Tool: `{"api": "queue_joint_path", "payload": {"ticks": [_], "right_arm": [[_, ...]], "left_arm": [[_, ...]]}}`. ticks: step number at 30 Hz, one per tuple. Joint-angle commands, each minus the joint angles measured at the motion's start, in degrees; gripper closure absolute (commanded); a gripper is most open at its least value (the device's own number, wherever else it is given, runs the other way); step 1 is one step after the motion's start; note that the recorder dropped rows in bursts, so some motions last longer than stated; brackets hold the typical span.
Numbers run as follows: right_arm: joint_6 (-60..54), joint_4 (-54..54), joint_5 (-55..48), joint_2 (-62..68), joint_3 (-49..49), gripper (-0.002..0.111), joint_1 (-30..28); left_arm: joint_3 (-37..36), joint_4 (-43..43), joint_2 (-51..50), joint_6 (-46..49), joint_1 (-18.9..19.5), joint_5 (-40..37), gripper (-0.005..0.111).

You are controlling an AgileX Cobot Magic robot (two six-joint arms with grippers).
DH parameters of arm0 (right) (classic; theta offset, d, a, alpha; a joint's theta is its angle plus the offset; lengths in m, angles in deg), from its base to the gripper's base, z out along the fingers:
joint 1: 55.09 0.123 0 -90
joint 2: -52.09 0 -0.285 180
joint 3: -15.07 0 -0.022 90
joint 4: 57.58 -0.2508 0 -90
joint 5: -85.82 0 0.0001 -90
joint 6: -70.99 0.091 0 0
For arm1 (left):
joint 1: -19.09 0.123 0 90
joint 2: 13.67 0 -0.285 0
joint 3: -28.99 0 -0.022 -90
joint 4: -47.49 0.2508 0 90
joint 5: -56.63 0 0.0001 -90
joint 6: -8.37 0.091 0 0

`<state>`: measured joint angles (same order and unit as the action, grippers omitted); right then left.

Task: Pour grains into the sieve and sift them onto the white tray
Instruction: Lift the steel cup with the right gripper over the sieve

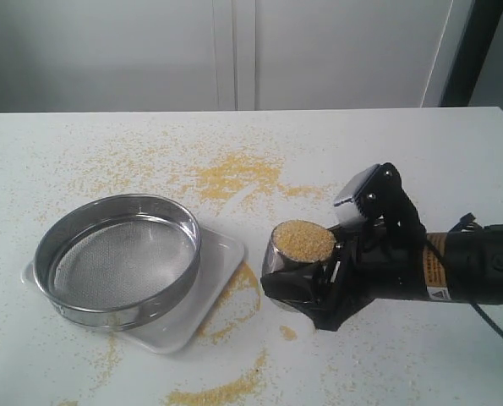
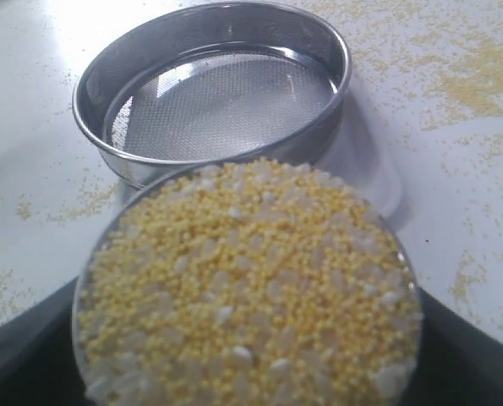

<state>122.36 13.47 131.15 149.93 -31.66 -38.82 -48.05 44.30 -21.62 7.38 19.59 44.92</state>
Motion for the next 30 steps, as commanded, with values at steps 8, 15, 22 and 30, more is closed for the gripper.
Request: {"api": "queue_joint_path", "payload": {"ticks": [8, 15, 22, 30], "right_arm": [[10.6, 5.6, -2.3, -0.9, 9.3, 0.108, 5.9], [18.5, 13.9, -10.2, -0.7, 16.1, 0.108, 11.8], [21.7, 17.3, -15.9, -0.7, 20.5, 0.108, 15.8], [29.1, 24.2, -19.2, 1.8, 26.2, 0.108, 19.3]], "left_arm": [[-0.2, -0.2, 0.2, -0.3, 0.0, 0.1, 0.107], [-0.2, -0.2, 0.2, -0.3, 0.0, 0.1, 0.107], [-0.2, -0.2, 0.2, -0.3, 0.0, 0.1, 0.107], [-0.2, -0.2, 0.2, -0.3, 0.0, 0.1, 0.107]]}}
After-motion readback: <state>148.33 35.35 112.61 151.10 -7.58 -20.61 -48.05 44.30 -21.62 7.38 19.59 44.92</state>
